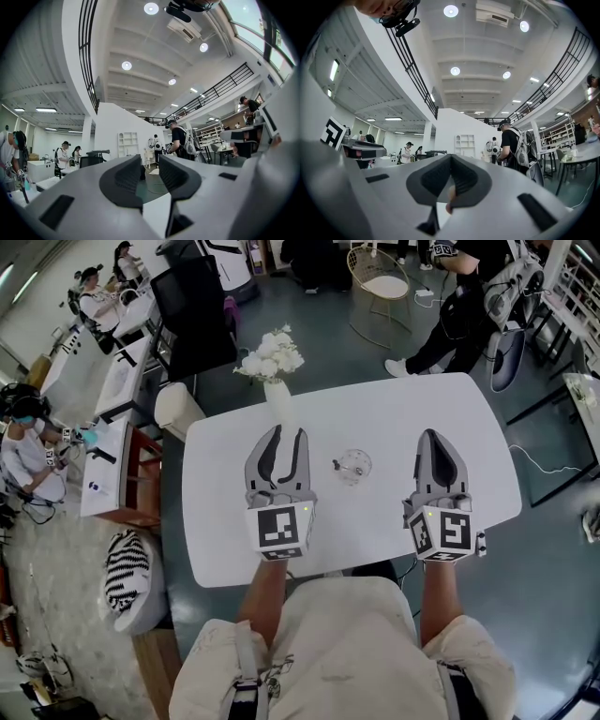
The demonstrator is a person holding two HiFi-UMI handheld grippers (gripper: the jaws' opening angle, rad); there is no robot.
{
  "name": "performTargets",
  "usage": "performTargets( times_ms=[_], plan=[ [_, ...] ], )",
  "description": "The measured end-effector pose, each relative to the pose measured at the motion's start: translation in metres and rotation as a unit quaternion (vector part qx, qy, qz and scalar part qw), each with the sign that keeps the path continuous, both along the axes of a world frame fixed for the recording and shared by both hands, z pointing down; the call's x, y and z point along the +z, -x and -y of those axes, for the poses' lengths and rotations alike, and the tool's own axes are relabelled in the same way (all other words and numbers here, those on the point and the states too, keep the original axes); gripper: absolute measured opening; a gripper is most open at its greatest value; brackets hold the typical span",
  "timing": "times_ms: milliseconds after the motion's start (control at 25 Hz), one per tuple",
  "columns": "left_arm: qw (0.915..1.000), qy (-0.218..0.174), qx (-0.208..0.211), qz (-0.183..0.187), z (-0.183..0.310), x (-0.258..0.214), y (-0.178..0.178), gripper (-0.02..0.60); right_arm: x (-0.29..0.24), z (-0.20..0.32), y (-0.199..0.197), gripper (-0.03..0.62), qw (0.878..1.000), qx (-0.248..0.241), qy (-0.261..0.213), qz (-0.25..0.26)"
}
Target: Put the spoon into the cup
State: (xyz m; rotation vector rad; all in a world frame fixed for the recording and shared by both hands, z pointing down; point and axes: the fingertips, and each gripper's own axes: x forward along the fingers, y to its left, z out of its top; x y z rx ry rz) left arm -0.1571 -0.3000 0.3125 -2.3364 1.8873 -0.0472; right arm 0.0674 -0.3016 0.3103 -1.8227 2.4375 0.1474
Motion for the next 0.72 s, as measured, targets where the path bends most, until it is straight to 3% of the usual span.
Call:
performTargets(
  times_ms=[200, 720],
  plan=[
    [0.9999, 0.001, -0.001, -0.012, -0.0014, 0.0035, 0.0015, 0.015, 0.002, -0.0016, 0.0018, -0.013, 1.0, 0.0, 0.002, -0.006],
    [0.9998, 0.0, -0.008, -0.015, 0.0012, 0.0031, 0.0041, 0.012, 0.0032, -0.0006, 0.0037, -0.012, 1.0, -0.007, 0.006, -0.009]
  ],
)
